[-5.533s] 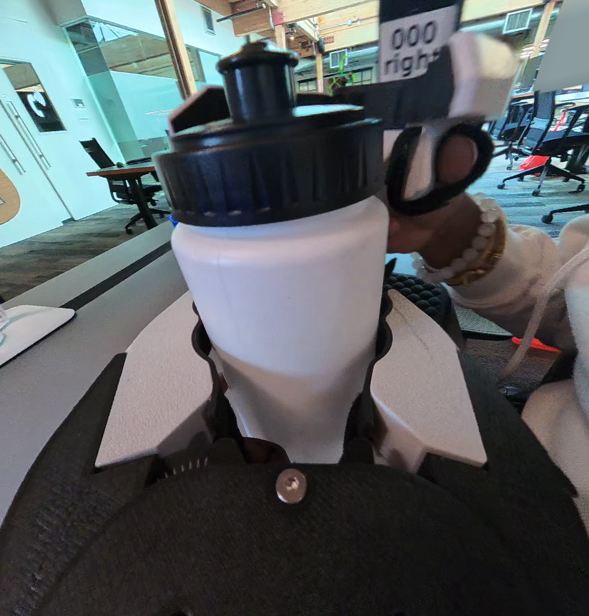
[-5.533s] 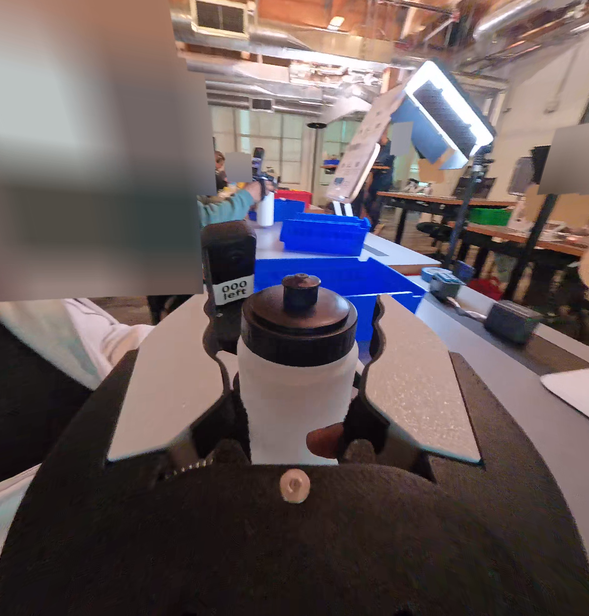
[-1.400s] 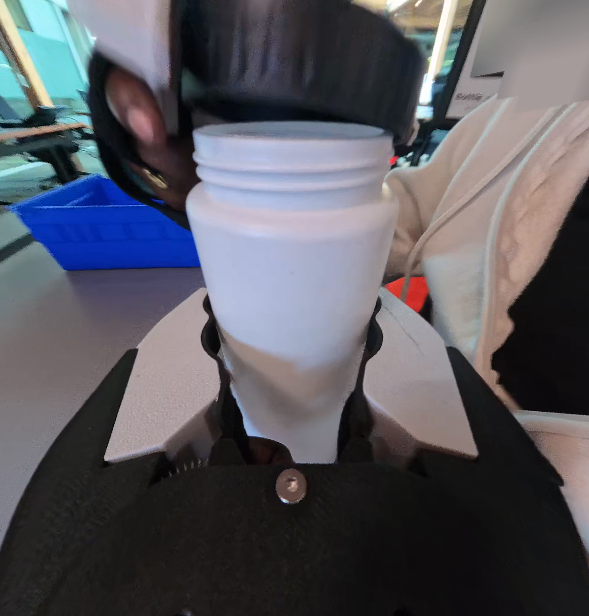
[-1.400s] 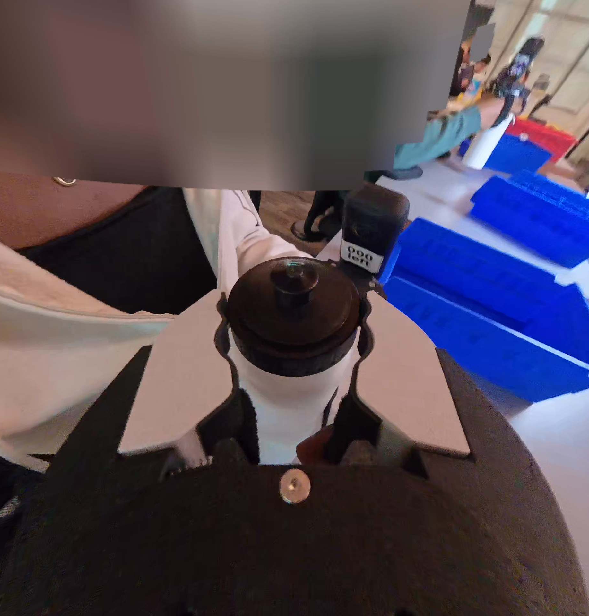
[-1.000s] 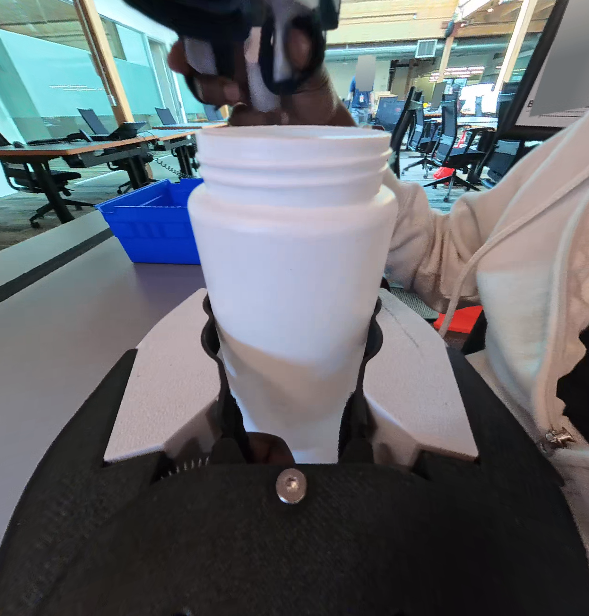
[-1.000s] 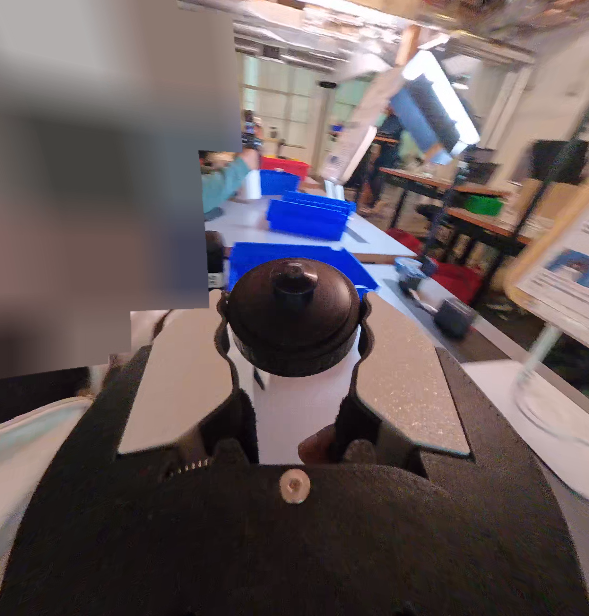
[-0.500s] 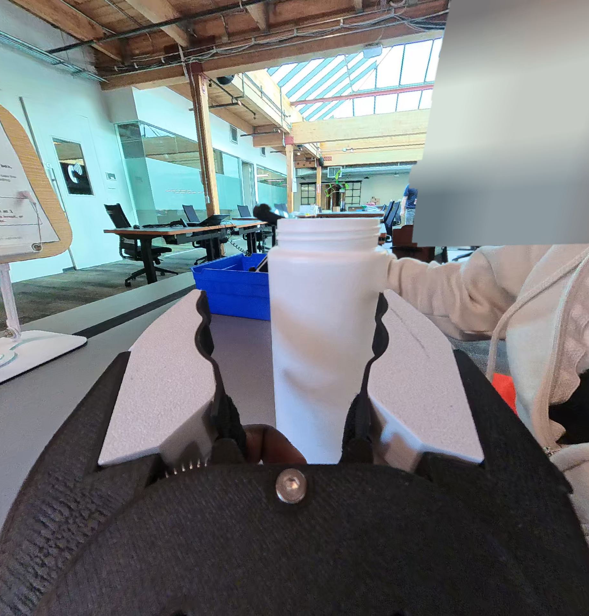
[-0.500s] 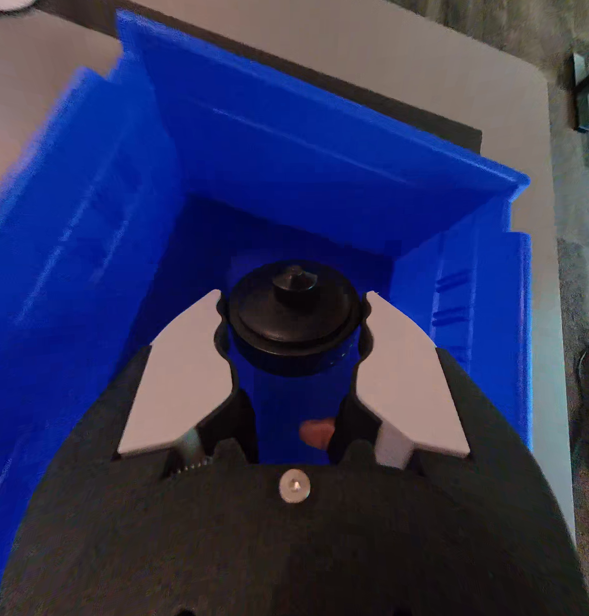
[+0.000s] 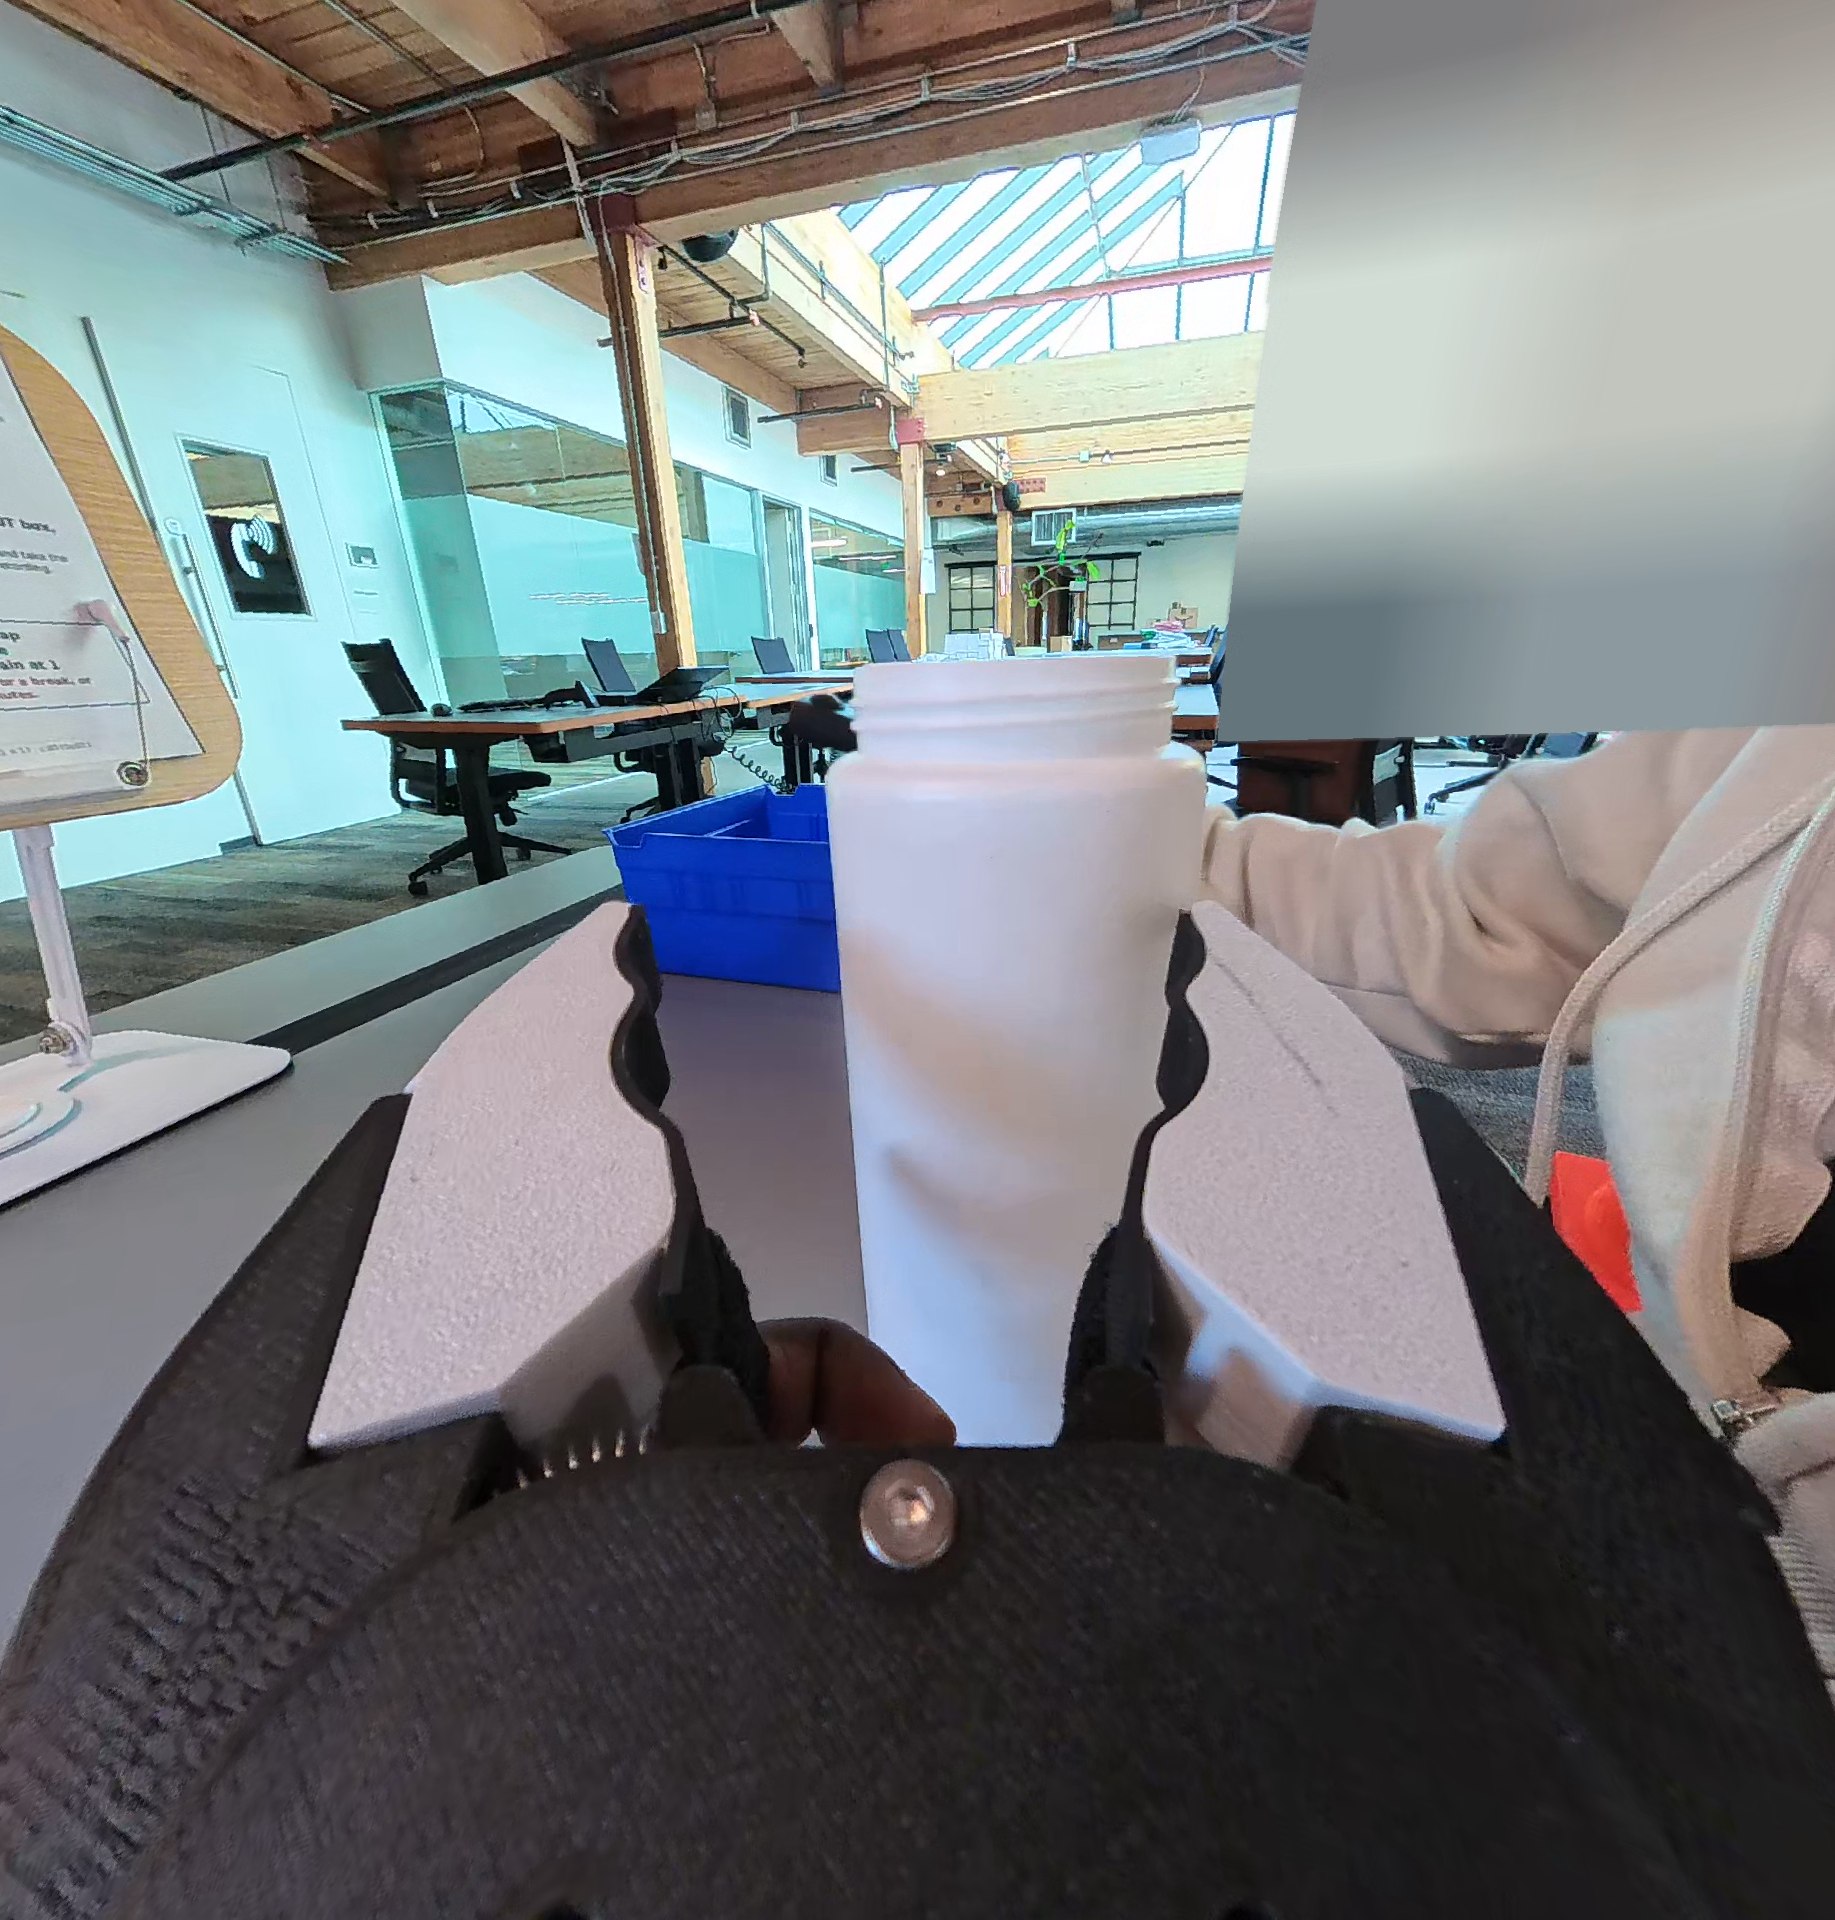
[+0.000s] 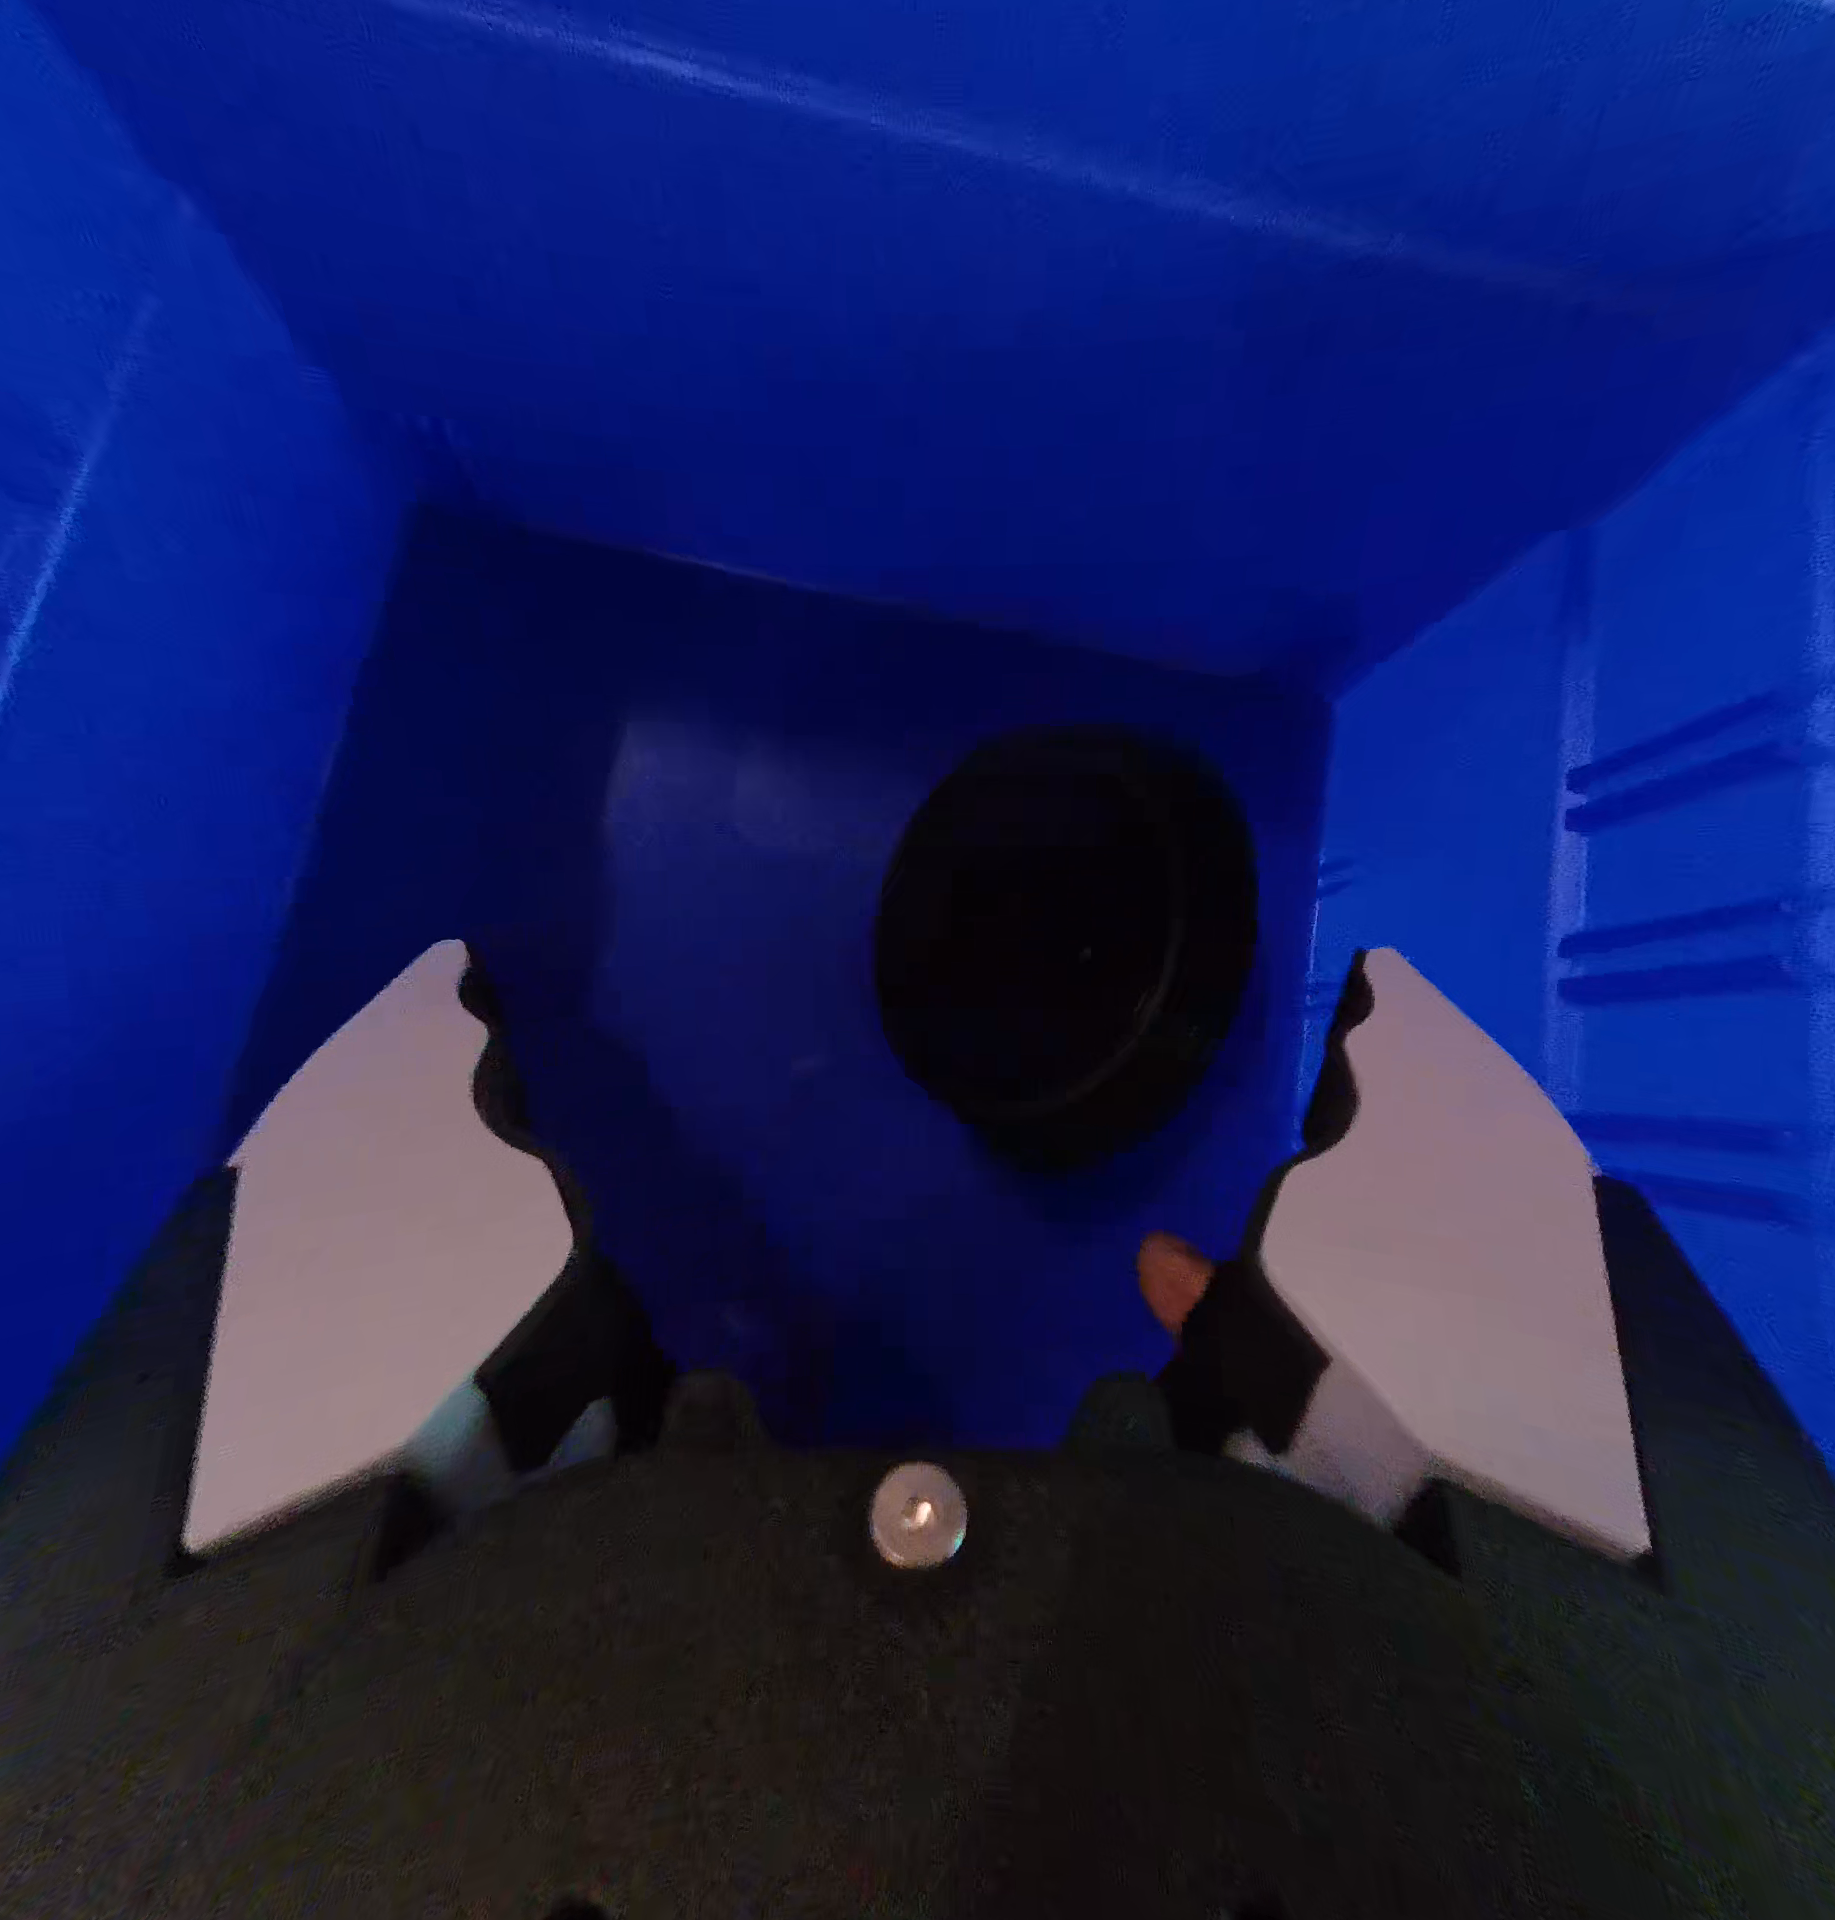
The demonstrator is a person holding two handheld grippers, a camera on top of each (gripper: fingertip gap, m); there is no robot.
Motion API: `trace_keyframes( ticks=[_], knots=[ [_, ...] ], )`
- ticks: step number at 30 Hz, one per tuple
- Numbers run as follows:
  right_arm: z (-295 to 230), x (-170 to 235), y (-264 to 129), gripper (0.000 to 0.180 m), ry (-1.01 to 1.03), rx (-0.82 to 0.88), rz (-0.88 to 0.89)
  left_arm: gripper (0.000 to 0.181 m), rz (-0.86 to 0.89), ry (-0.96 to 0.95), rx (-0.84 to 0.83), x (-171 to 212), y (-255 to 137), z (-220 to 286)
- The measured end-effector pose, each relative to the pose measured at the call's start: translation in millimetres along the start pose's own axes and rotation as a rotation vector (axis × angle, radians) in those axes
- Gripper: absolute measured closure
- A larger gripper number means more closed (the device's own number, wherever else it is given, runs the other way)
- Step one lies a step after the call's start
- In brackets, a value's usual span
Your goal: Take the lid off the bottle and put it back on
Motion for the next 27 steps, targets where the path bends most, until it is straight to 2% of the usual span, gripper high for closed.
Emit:
trace_keyframes(
  ticks=[5,7,8,11,14,17,19,21,23,25,27],
  knots=[
    [-6.9,-4.1,-18.4,0.033,-0.005,-0.06,0.112,0.088,-0.005,0.0,-0.007,0.8,0.2,-0.6],
    [-11.0,-9.0,-29.1,0.033,0.044,-0.111,0.186,0.089,-0.007,0.001,-0.012,1.2,0.4,-1.3],
    [-7.4,-13.7,-33.9,0.034,0.105,-0.079,0.236,0.089,-0.008,0.002,-0.013,1.3,0.4,-1.3],
    [2.4,-15.8,-46.6,0.064,0.181,0.001,0.294,0.089,-0.01,0.003,-0.011,1.6,0.8,-1.0],
    [-6.4,-20.1,-59.1,0.067,0.211,-0.102,0.376,0.089,-0.014,0.007,-0.012,2.3,1.0,-0.7],
    [-21.7,-29.7,-77.1,0.064,0.192,-0.218,0.511,0.09,-0.014,0.006,-0.012,2.2,0.9,-0.9],
    [-26.1,-36.5,-91.1,0.066,0.201,-0.227,0.606,0.09,-0.014,0.007,-0.011,2.3,1.0,-0.8],
    [-36.2,-42.6,-107.5,0.055,0.198,-0.305,0.701,0.09,-0.014,0.009,-0.011,2.3,0.9,-0.6],
    [-48.1,-49.3,-127.9,0.034,0.214,-0.441,0.817,0.09,-0.014,0.011,-0.012,2.2,0.7,-0.5],
    [-50.9,-55.4,-147.4,0.034,0.305,-0.538,0.926,0.09,-0.014,0.012,-0.012,2.2,0.7,-0.5],
    [-51.3,-57.0,-154.1,0.034,0.405,-0.599,0.898,0.091,-0.015,0.013,-0.012,2.2,0.7,-0.4]
  ],
)
Point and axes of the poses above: each gripper's, where its closed fingertips meet, y out along the fingers, x out of its underside, z = x × y across the jaws, the point moved 4 cm from there along -y, back along the fingers, and after that the axes turned 6 degrees about -z, right-handed, at the moved point
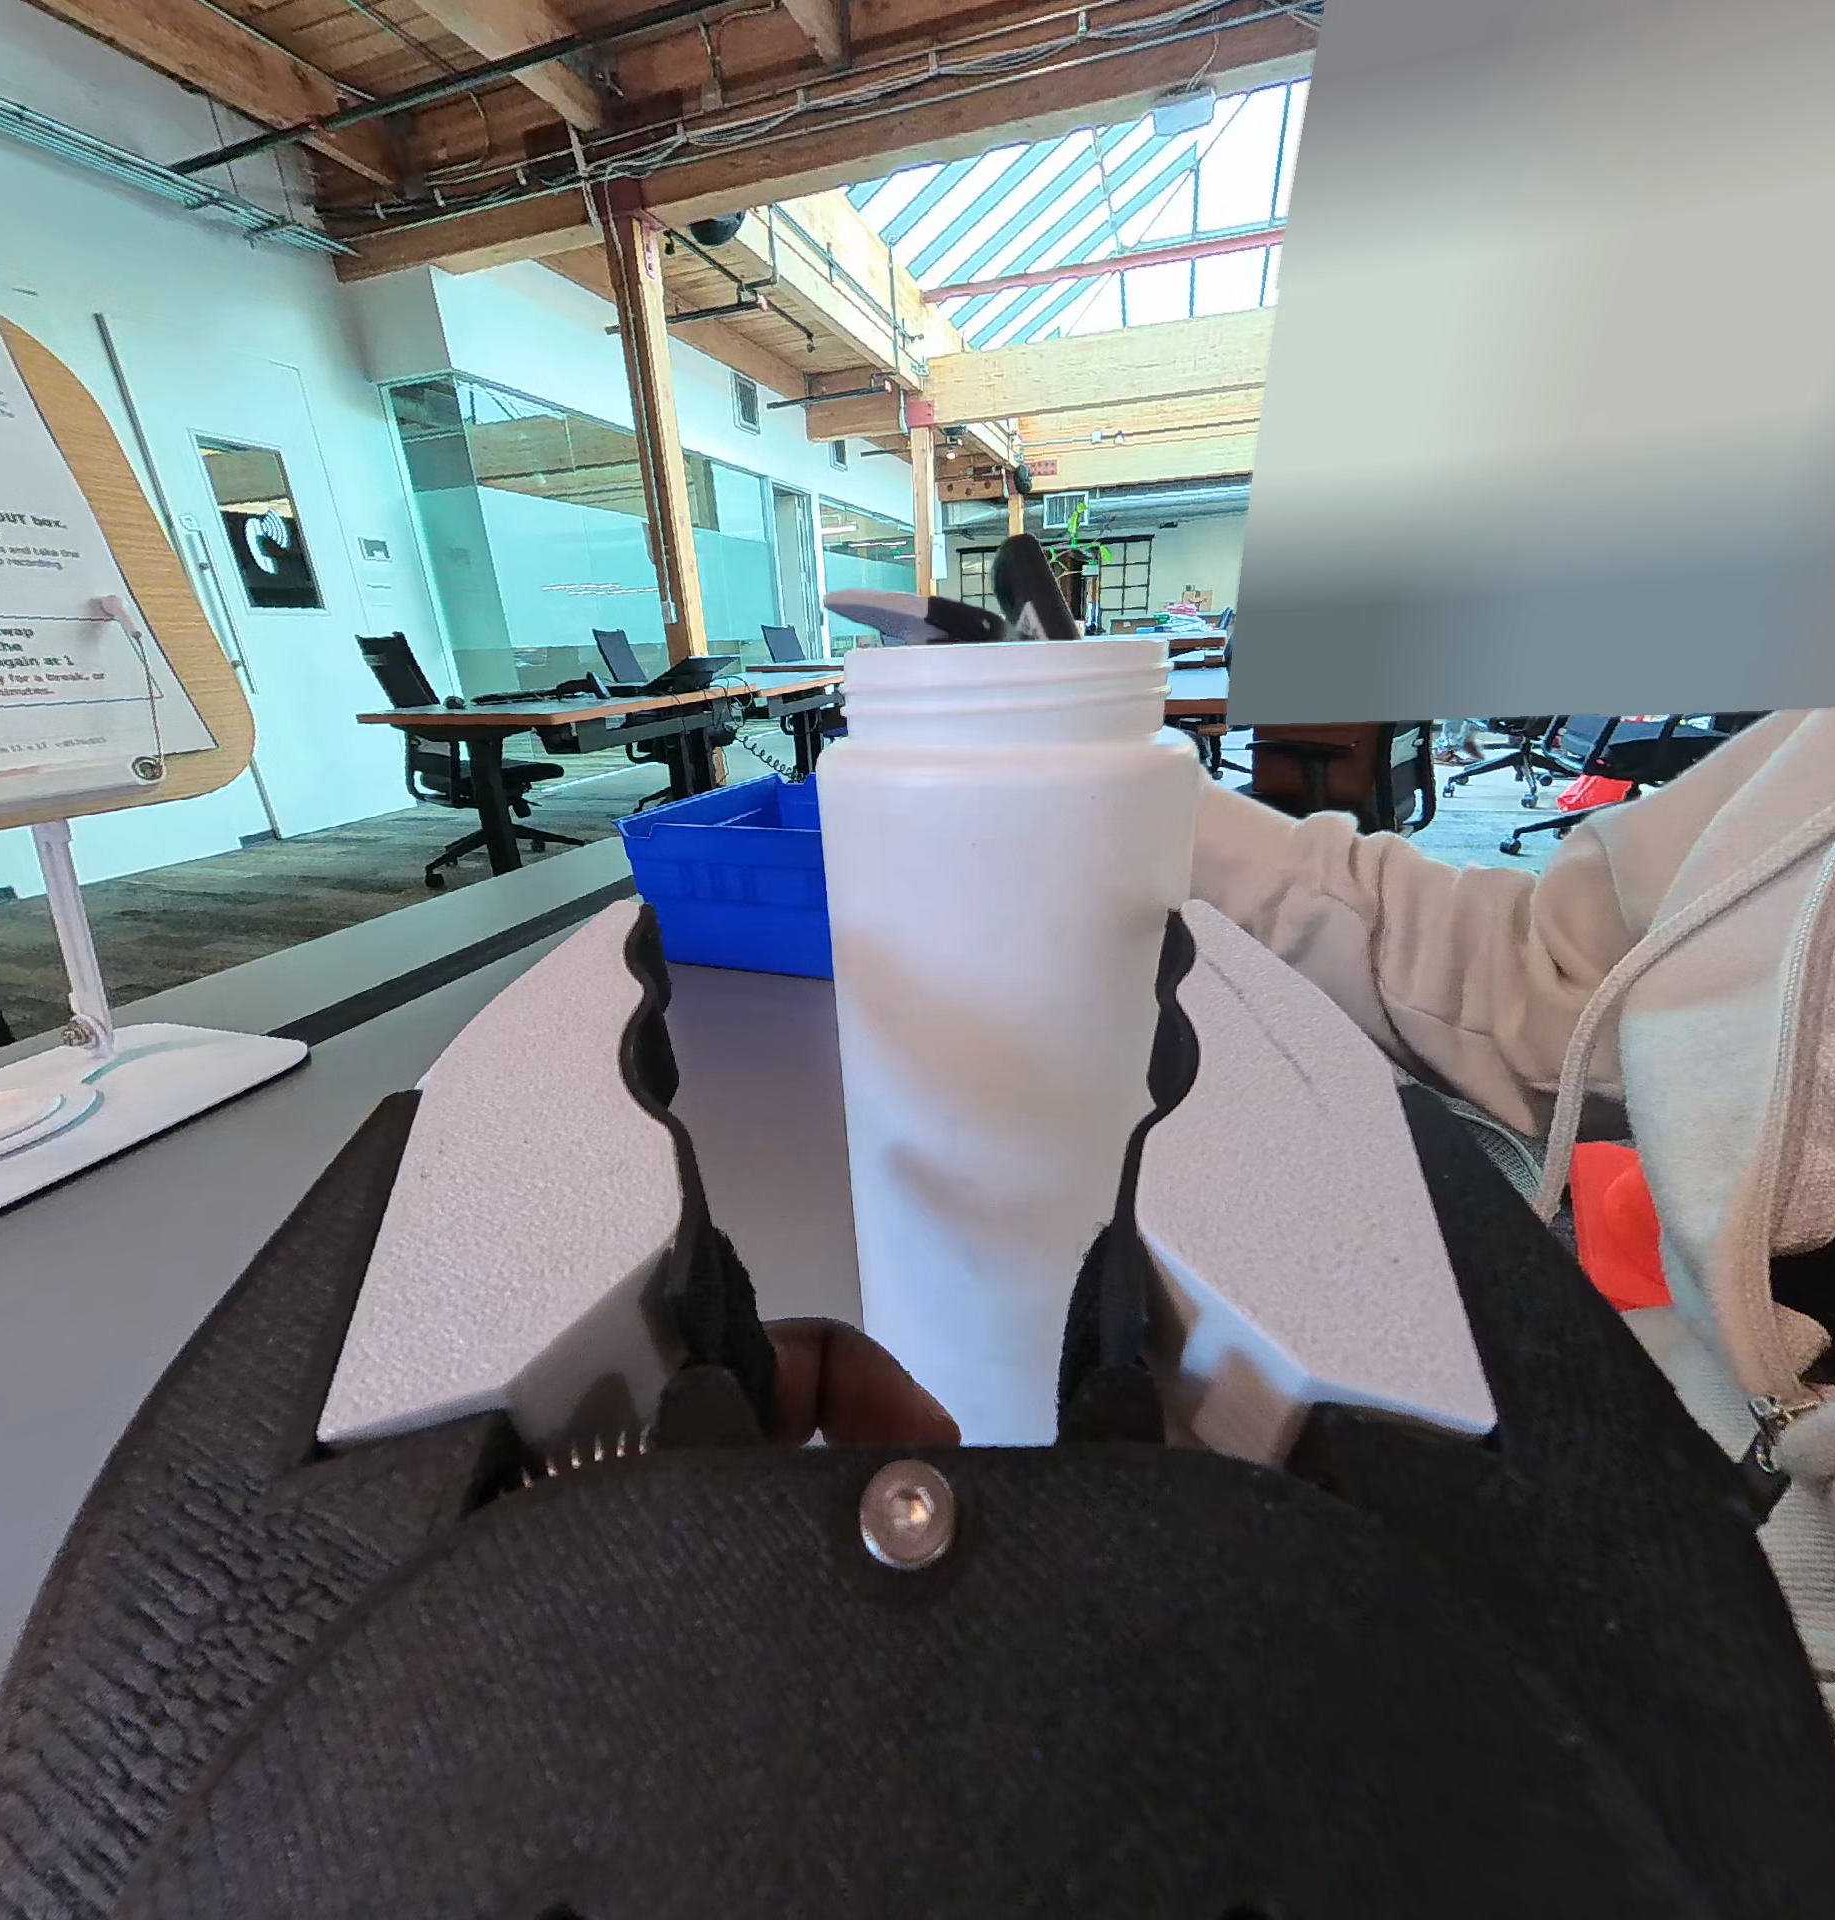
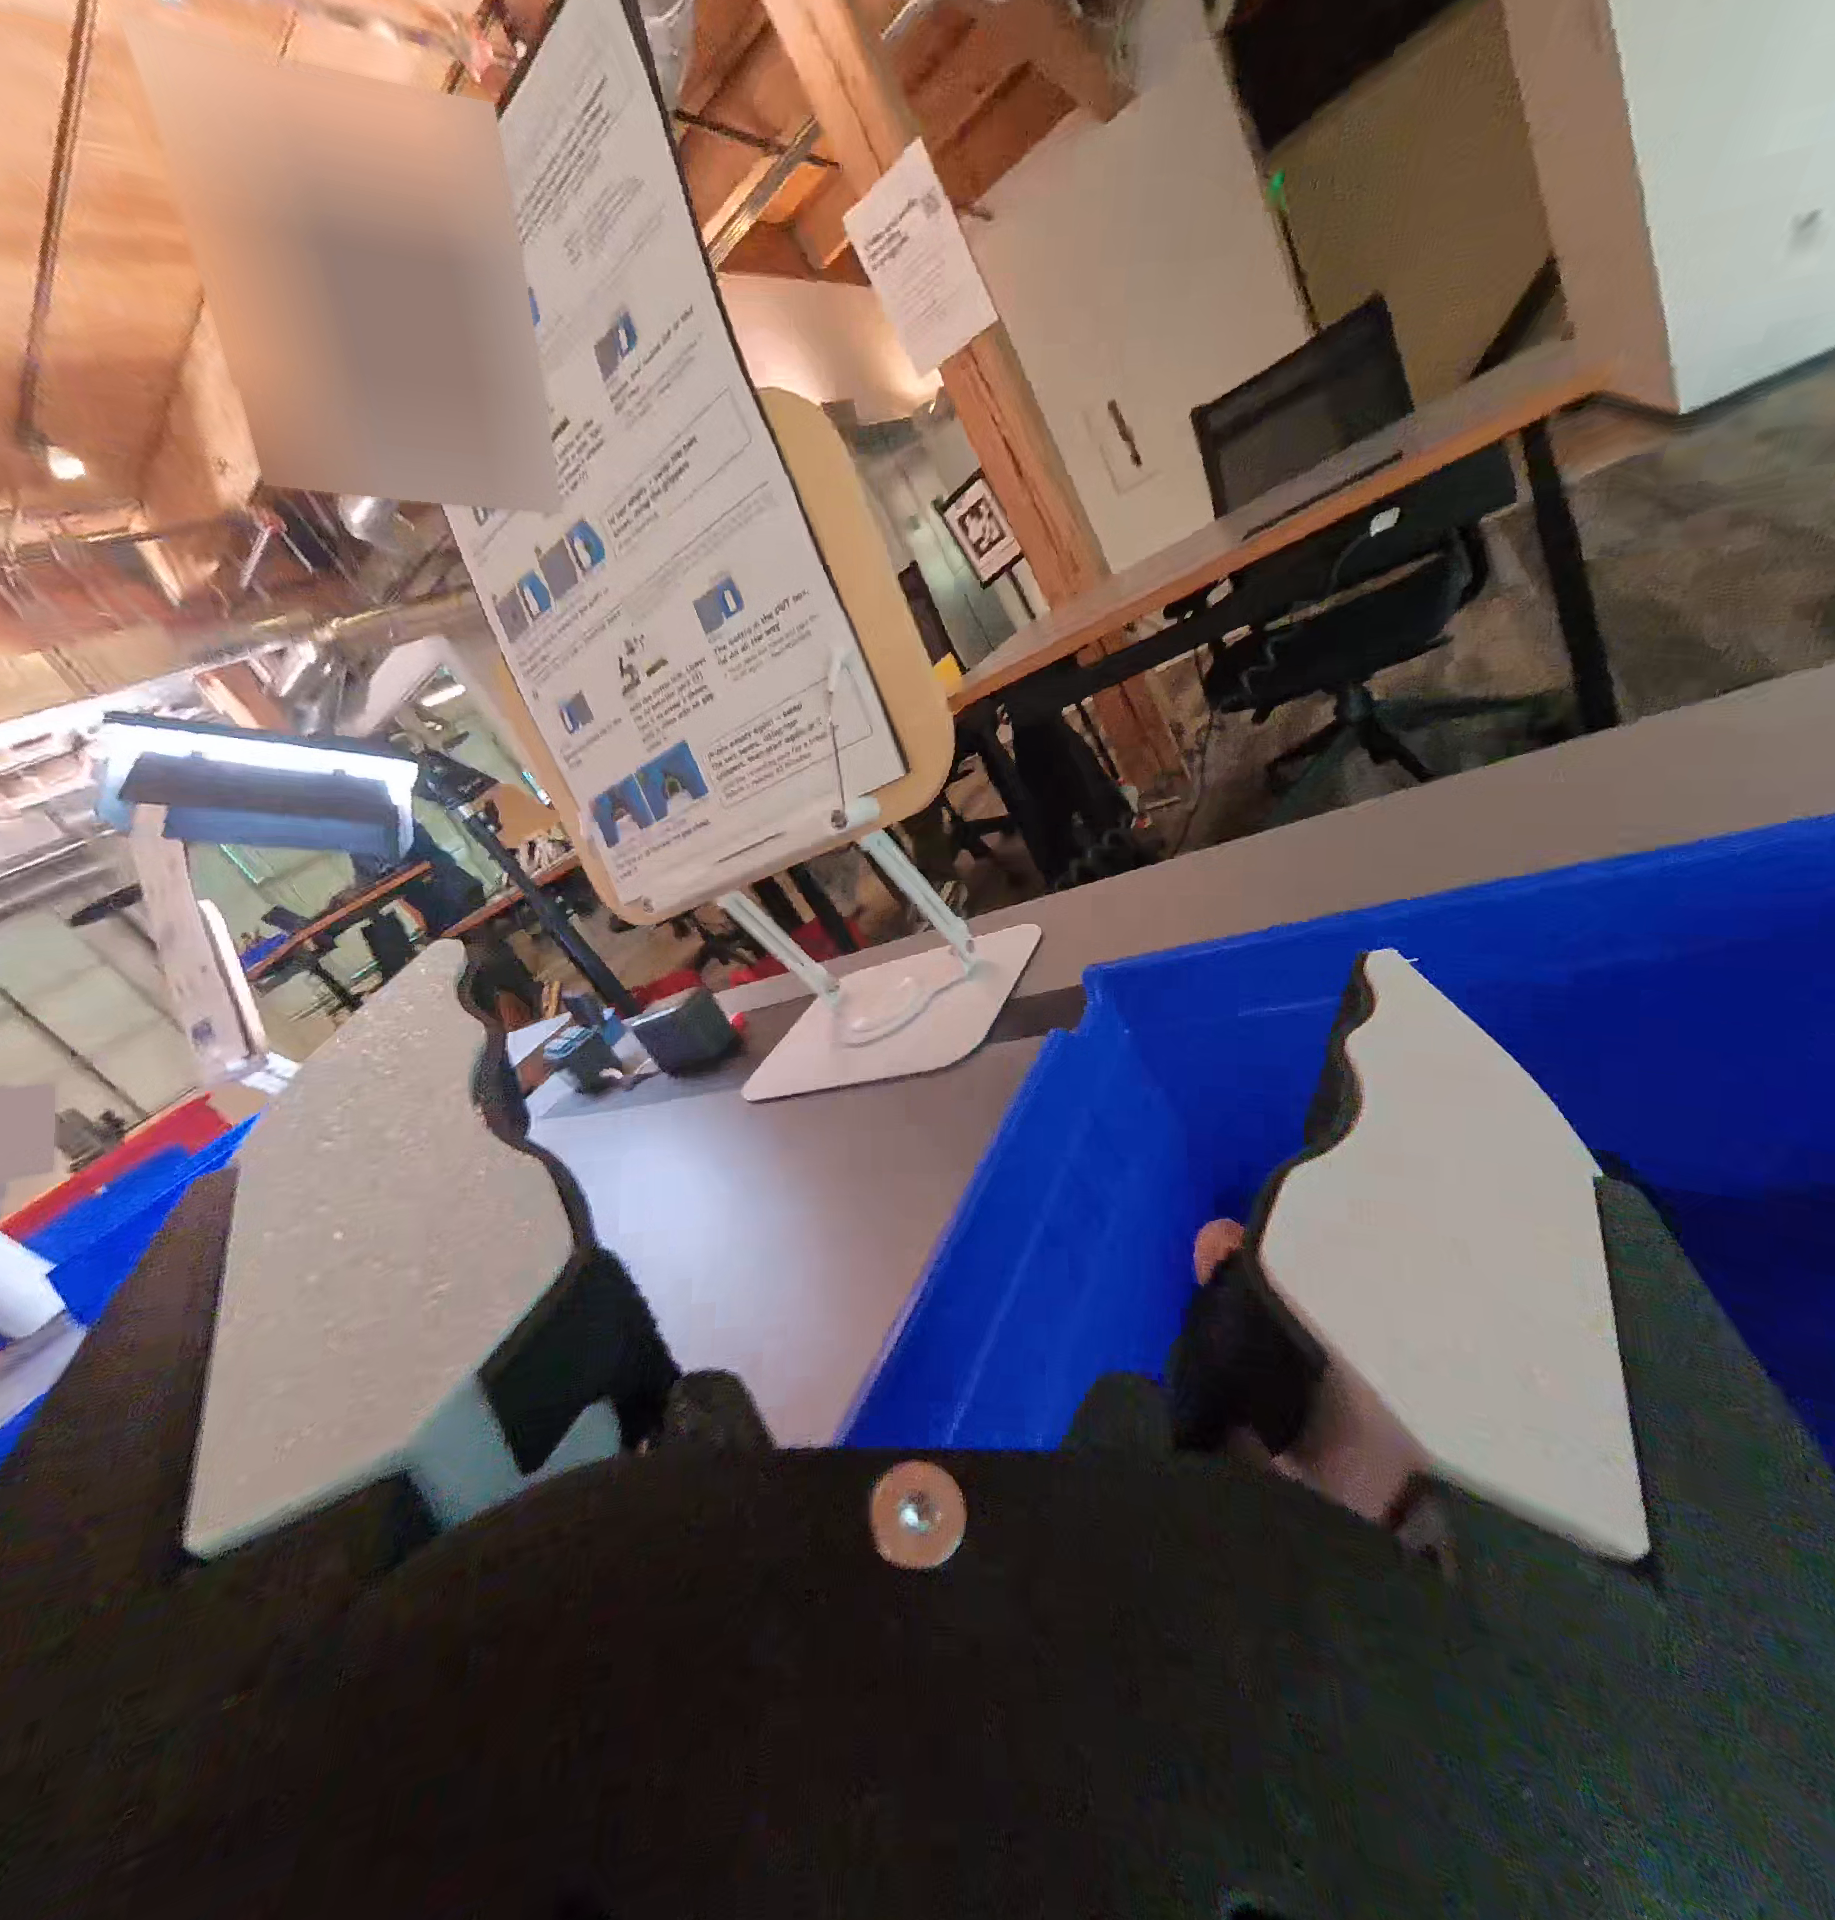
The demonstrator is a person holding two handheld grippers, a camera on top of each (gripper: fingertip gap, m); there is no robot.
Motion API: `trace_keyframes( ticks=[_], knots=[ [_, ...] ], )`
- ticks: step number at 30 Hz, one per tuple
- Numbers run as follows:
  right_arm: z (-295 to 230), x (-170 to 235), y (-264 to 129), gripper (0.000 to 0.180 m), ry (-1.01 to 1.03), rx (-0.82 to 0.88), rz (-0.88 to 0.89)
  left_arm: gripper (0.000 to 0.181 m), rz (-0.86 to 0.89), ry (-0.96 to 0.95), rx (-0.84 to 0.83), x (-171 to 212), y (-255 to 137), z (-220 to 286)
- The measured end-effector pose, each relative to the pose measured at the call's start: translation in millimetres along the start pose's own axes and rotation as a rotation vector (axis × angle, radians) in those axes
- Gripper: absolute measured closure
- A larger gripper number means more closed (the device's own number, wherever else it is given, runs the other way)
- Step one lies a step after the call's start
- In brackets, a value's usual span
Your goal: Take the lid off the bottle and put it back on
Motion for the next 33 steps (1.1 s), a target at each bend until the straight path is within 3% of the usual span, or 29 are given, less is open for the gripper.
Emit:
trace_keyframes(
  ticks=[3,7,17,19,22,23,26,28,31,32,33],
  knots=[
    [-1.8,5.3,1.2,0.034,0.012,0.073,-0.097,0.091,0.0,0.002,-0.001,-0.1,-0.1,0.1],
    [-11.3,4.0,2.4,0.033,-0.078,0.14,-0.092,0.091,0.0,0.005,-0.002,-0.3,-0.2,0.1],
    [-27.1,1.7,5.8,0.034,-0.058,0.093,-0.078,0.092,0.0,0.011,-0.005,-0.4,-0.3,0.3],
    [-28.2,2.7,3.9,0.043,-0.088,0.082,-0.082,0.092,0.0,0.012,-0.005,-0.4,-0.2,0.4],
    [-36.7,0.7,-2.0,0.077,-0.103,0.0,-0.044,0.092,-0.001,0.012,-0.005,0.1,0.1,0.5],
    [-39.8,0.0,-3.5,0.081,-0.103,-0.02,-0.025,0.092,-0.003,0.013,-0.005,0.3,0.2,0.5],
    [-52.4,4.9,-4.7,0.07,-0.139,-0.041,-0.036,0.092,-0.01,0.013,-0.005,1.4,1.0,0.5],
    [-70.8,10.9,-6.1,0.072,-0.171,-0.072,-0.062,0.093,-0.019,0.014,-0.003,2.5,1.8,0.8],
    [-121.2,18.9,-14.1,0.097,-0.238,-0.226,-0.064,0.093,-0.032,0.02,0.002,4.2,2.9,1.8],
    [-142.1,24.9,-19.0,0.121,-0.27,-0.306,-0.094,0.092,-0.034,0.021,0.004,4.5,3.0,2.1],
    [-162.9,32.5,-24.5,0.16,-0.306,-0.387,-0.146,0.093,-0.034,0.023,0.007,4.4,3.0,2.6]
  ],
)
Point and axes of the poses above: each gripper's, where its closed fingertips meet, y out along the fingers, x out of its underside, z = x × y across the jaws, the point moved 4 cm from there along -y, back along the fingers, and after that the axes turned 6 degrees about -z, right-handed, at the moved point
